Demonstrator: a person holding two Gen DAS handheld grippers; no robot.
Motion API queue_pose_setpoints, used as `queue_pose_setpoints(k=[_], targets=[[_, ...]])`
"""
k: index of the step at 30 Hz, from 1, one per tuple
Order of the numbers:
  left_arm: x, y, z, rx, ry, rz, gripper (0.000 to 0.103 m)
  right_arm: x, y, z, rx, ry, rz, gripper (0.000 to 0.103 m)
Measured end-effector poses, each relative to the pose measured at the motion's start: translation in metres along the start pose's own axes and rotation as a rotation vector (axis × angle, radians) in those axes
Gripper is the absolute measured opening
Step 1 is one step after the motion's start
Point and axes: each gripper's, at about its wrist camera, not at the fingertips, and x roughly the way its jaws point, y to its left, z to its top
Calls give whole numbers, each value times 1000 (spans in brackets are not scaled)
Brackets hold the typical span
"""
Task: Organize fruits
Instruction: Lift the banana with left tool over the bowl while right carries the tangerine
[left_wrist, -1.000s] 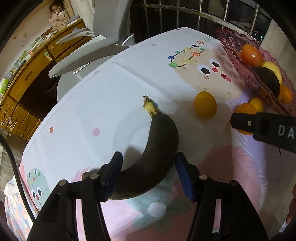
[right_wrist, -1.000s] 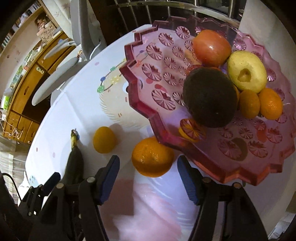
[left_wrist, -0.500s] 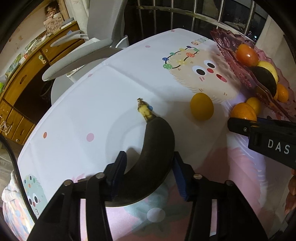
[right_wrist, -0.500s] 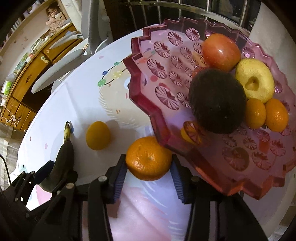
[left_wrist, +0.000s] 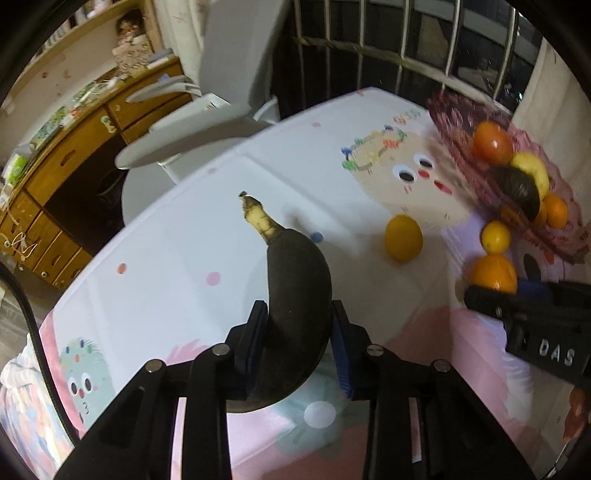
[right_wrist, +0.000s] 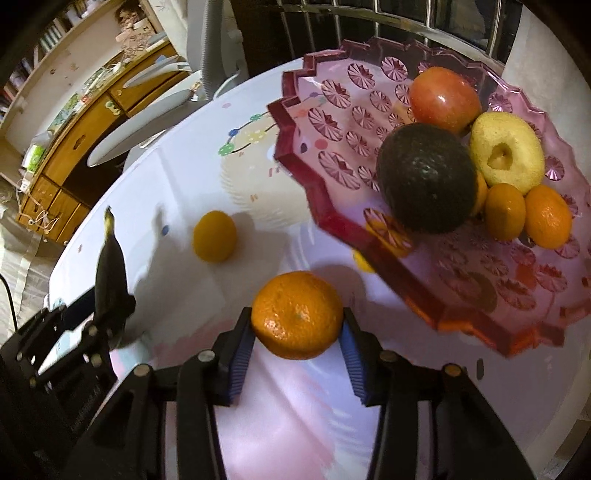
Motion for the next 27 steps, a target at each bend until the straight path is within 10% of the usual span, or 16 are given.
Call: queue_pose_setpoints(k=[27], targets=[[-152, -19, -25, -128, -255, -23, 30, -130, -21, -60, -94, -147, 105, 45]])
